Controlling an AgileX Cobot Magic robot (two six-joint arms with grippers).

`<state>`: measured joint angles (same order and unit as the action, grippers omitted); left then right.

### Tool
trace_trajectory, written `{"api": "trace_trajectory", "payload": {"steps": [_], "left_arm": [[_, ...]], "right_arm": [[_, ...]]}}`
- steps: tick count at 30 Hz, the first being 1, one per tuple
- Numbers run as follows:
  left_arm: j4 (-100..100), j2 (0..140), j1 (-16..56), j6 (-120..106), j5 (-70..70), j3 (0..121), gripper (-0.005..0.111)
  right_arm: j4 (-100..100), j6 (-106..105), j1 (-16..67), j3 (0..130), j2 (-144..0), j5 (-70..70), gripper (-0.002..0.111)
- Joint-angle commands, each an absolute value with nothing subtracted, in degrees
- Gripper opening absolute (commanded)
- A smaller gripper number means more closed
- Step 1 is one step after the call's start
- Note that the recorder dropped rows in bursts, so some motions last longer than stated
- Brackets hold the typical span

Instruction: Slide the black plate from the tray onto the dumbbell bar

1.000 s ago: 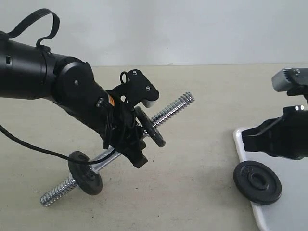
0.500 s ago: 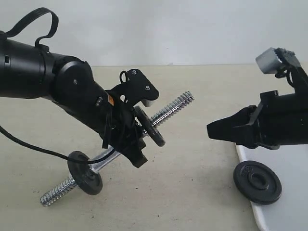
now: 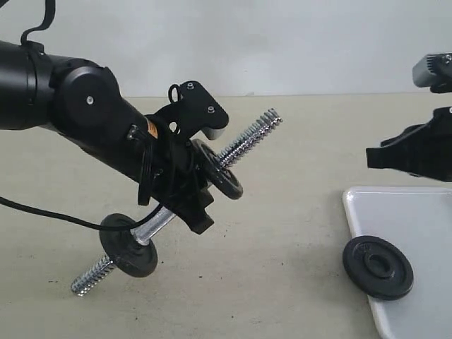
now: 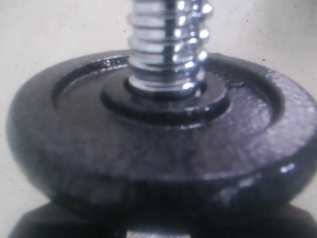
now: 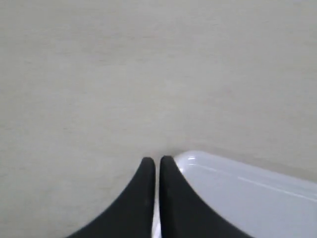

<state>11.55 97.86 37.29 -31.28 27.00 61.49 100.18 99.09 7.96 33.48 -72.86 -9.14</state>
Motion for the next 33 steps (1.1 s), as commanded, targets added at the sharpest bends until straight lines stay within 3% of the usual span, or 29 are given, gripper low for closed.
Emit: {"api": "trace_trajectory", "payload": {"steps": [1,9,12,18,28,33], "left_arm": [[13.0,94.4,37.3,-31.6,20.8,63.0,0.004],[13.0,94.4,37.3,-31.6,21.0,63.0,0.004],[13.0,94.4,37.3,-31.6,21.0,63.0,0.004],[13.0,94.4,37.3,-31.6,20.6,63.0,0.004],[14.2,94.4,37.3,-31.6,20.3,63.0,0.004],[14.2,94.4,37.3,-31.8,20.2,63.0,0.004]], "right_arm": [[99.9,93.4,8.0,33.7,-72.4,3.5,0.0],[92.0,78.9,8.0,33.7,-72.7,14.4,0.0],[76.9,70.7,8.0,34.2,-72.7,19.3,0.0],[43.2,28.0,8.0,37.5,-72.7,35.7,0.0],[10.5,-4.6,8.0,38.0,-72.7,39.7,0.0],[4.0,-13.2,8.0,38.0,-72.7,42.1,0.0]]}}
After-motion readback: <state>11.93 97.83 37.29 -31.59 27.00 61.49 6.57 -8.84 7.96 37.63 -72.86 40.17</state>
